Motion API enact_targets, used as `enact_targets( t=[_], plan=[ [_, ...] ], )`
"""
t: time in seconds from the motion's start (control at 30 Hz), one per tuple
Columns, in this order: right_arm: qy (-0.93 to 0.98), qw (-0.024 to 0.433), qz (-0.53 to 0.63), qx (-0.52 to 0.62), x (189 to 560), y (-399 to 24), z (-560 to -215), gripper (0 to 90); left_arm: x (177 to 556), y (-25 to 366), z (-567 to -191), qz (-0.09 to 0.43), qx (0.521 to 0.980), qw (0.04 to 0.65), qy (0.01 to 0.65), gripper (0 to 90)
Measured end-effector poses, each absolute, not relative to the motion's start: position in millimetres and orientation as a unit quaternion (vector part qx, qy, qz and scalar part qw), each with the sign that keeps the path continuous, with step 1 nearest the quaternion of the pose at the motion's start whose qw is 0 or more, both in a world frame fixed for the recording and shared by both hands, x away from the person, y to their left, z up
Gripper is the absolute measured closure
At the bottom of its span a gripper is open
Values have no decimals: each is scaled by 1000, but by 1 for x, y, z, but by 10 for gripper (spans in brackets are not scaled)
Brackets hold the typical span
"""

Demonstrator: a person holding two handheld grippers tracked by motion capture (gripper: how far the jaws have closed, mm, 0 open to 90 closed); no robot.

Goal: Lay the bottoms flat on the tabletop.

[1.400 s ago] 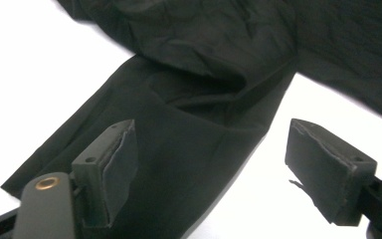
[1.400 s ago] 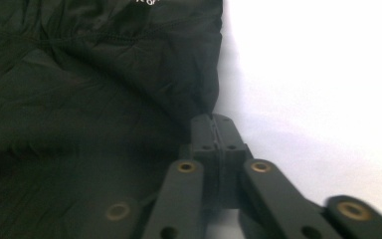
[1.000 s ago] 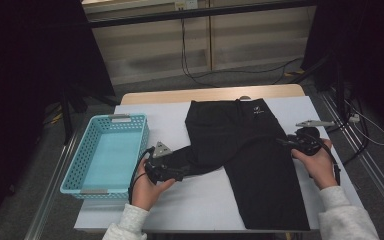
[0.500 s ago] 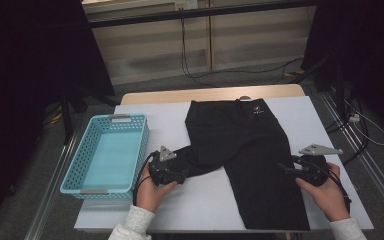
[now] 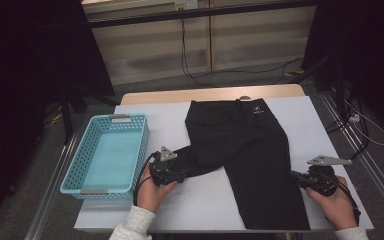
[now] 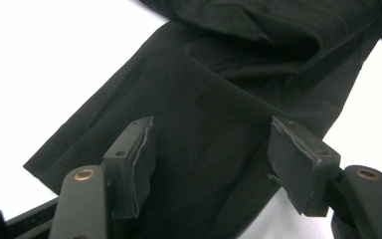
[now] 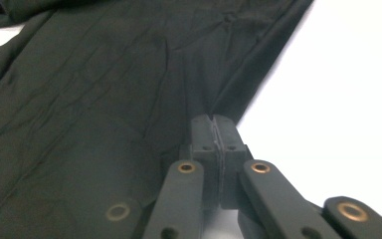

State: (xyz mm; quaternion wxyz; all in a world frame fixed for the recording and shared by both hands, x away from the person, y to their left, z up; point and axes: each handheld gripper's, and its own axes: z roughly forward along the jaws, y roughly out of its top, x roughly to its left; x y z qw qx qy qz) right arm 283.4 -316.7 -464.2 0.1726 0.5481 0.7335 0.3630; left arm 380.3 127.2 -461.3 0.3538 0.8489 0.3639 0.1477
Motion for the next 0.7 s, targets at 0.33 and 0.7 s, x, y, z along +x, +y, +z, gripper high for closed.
enact_targets(
  t=[0.33,0.7],
  plan=[
    [732,210,343,549,282,-329,-457,650,376,124,-456,125,854,347,366,640],
    [771,194,382,472,292,-245,-449,582,374,124,-453,84,846,356,388,859]
  ],
)
